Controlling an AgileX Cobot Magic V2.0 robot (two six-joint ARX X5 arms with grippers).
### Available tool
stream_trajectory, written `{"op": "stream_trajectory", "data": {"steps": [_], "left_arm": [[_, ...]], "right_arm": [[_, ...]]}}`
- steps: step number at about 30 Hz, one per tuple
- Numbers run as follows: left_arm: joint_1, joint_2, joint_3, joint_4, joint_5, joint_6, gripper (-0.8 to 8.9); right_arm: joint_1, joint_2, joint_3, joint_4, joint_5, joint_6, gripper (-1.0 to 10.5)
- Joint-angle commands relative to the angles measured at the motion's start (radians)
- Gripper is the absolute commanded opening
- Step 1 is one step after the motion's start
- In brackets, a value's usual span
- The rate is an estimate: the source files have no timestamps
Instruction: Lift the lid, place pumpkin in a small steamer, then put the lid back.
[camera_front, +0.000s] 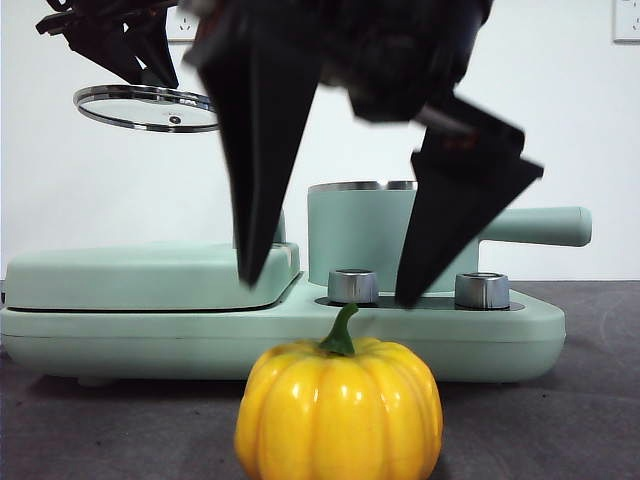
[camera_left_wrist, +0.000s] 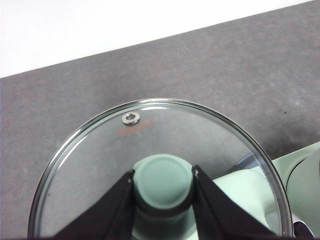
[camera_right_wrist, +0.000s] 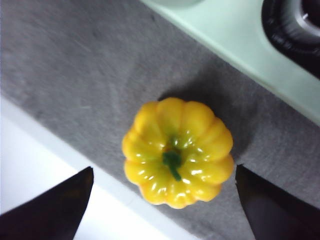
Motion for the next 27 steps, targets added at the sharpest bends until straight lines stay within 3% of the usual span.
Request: {"op": "stream_trajectory", "data": {"steps": [1, 18, 27], "left_arm": [[-0.002, -0.005, 0.036, 0.023, 0.002, 0.000, 0.16], [-0.002, -0.005, 0.036, 0.023, 0.002, -0.008, 0.16], [-0.002, -0.005, 0.036, 0.023, 0.002, -0.008, 0.16]], "right_arm": [[0.018, 0.061, 0.031, -0.011, 0.005, -0.033, 4.8], [0.019, 0.204, 0.032, 0.045, -0.002, -0.066, 4.9], [0.016, 0.217, 0.032, 0.044, -0.006, -0.074, 4.3]]}}
